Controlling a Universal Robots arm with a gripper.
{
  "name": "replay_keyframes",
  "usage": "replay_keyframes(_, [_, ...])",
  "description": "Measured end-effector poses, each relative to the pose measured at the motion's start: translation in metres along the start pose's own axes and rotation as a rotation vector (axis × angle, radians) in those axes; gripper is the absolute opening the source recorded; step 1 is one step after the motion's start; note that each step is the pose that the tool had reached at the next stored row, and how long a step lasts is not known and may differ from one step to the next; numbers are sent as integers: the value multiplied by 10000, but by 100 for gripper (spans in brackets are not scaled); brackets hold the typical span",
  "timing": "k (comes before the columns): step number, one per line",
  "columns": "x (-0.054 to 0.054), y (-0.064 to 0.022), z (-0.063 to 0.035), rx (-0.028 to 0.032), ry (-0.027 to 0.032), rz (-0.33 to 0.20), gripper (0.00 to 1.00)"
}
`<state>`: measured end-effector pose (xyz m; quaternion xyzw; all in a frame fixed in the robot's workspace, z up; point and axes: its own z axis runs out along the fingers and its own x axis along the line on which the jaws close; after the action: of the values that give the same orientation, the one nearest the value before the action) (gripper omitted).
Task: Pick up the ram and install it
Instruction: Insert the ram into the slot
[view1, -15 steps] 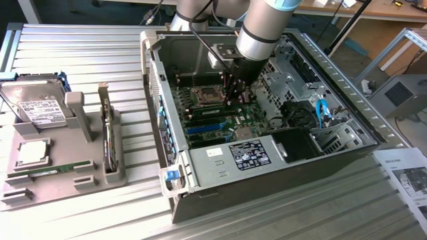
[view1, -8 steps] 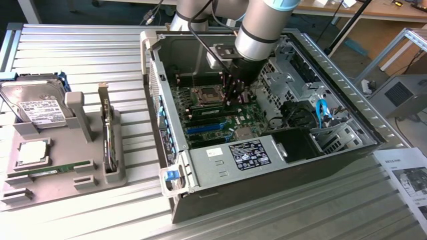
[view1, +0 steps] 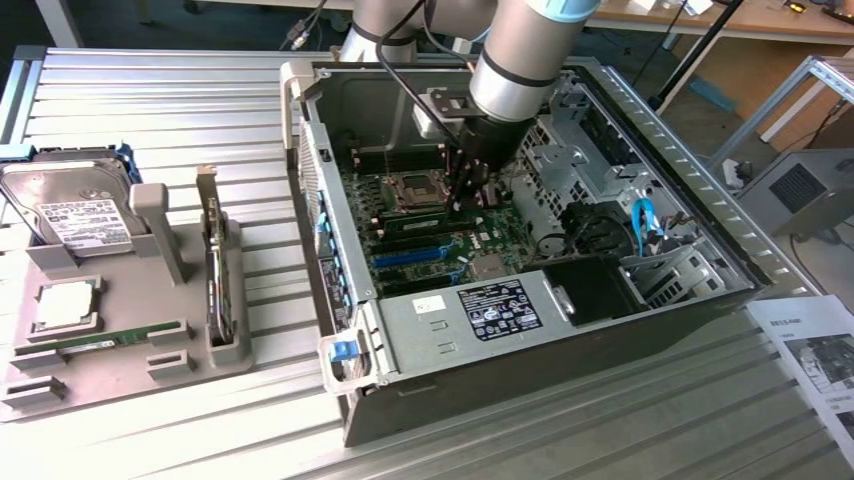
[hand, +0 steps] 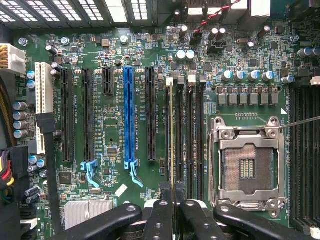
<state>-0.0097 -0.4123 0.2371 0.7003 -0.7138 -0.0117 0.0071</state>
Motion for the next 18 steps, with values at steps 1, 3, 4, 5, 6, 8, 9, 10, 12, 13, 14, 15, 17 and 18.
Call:
replay_keyframes(1, [0,0,0,0,-1,-3,12])
replay_keyframes(3, [0,0,0,0,0,-5,12])
replay_keyframes(4, [0,0,0,0,0,-9,12])
replay_keyframes(5, [0,0,0,0,0,-17,12])
replay_keyframes(6, [0,0,0,0,0,-26,12])
replay_keyframes(8, [0,0,1,0,0,-55,12])
replay_keyframes(9, [0,0,1,0,1,-71,12])
replay_keyframes(10, [-1,0,1,0,1,-91,12])
replay_keyframes(12, [-1,0,0,0,3,-136,12])
replay_keyframes(13, [-1,0,0,0,3,-154,12])
replay_keyframes(14, [-1,0,0,-1,4,-172,12])
replay_keyframes(15, [-1,0,0,-1,4,-190,12])
replay_keyframes(17, [-2,-1,2,1,1,-237,12])
replay_keyframes(18, [-2,-1,1,0,4,-263,12])
